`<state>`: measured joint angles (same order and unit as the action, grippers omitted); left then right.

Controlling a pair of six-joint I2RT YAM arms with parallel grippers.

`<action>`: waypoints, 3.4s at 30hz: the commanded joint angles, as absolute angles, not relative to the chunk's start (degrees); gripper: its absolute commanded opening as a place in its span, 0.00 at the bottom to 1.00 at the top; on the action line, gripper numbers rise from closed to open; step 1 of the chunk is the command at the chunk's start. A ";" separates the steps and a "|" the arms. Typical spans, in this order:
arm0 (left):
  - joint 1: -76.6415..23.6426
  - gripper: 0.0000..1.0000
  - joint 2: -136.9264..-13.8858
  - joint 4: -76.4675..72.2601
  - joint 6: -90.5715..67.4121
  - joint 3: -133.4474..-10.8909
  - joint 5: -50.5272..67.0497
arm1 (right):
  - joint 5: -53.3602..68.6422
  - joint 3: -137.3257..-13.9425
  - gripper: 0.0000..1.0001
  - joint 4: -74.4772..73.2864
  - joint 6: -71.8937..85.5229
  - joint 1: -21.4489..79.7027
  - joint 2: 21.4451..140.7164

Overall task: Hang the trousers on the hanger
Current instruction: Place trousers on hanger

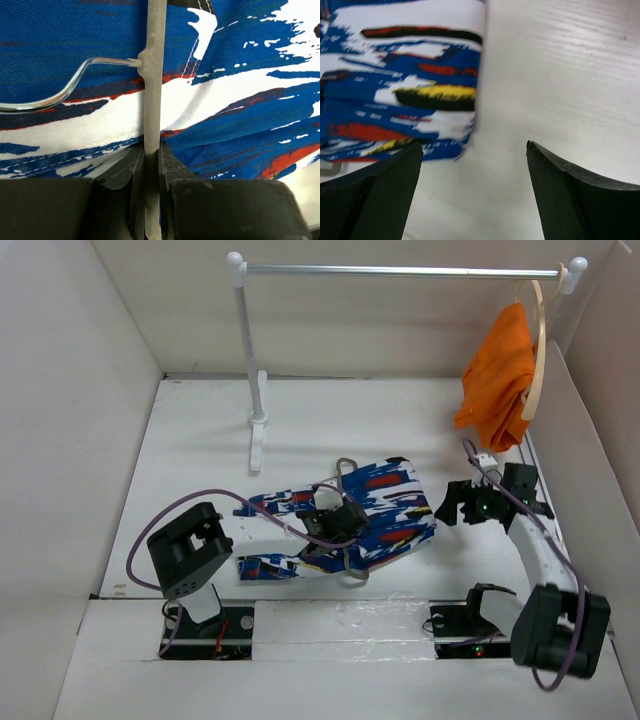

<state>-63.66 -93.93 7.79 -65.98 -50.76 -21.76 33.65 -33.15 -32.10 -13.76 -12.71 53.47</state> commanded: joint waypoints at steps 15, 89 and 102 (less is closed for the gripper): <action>-65.74 0.00 -94.04 15.82 -64.42 -49.83 -24.34 | 38.58 -32.70 0.22 25.73 11.86 1.76 88.94; -74.36 0.00 -90.88 24.27 -54.41 -78.40 -45.62 | 27.76 -45.18 0.06 -29.79 1.64 1.92 40.97; -72.60 0.00 -92.02 11.52 -51.42 -76.55 -36.22 | 25.76 -36.66 0.69 -15.48 23.55 42.69 32.42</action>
<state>-72.36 -92.23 18.98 -52.10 -75.13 -37.34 29.23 -37.34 -23.94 16.62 36.49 31.53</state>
